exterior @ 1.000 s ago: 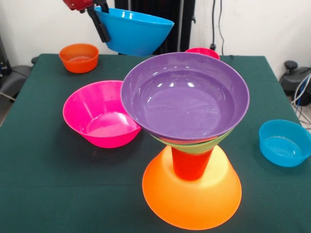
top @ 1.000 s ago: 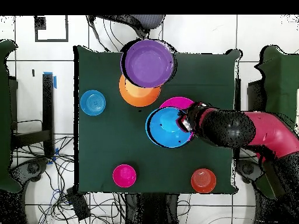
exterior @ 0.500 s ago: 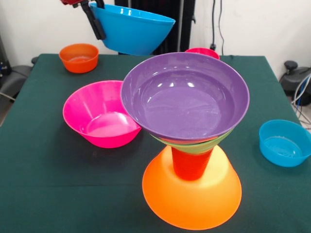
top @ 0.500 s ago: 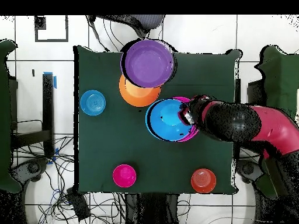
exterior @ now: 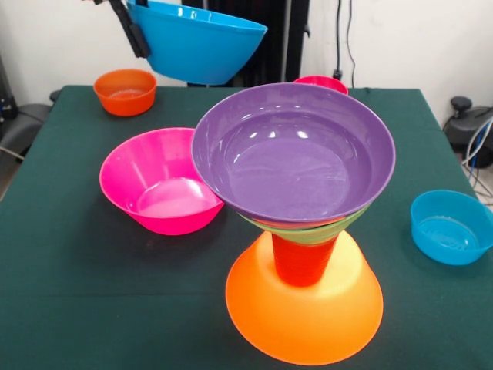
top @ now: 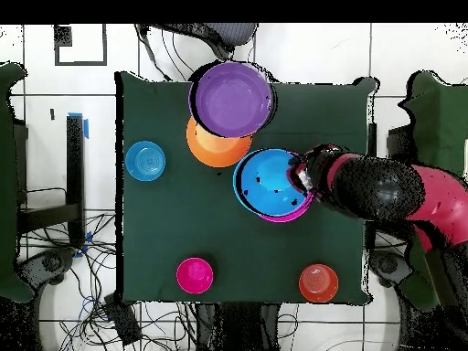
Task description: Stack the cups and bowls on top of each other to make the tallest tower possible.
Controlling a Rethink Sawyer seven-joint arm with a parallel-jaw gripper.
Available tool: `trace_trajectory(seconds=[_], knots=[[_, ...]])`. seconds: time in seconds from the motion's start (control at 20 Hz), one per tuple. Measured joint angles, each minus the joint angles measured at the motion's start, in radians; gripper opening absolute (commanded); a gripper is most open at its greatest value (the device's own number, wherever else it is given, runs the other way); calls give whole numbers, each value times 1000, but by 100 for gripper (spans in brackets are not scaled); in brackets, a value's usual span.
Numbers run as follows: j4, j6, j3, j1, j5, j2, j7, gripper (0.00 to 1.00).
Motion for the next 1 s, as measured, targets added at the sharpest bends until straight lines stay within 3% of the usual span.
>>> trace_trajectory(seconds=[0.6, 1.0], knots=[[-35, 0, -6, 6, 36, -11, 0, 0], [-64, 0, -35, 47, 36, -10, 0, 0]])
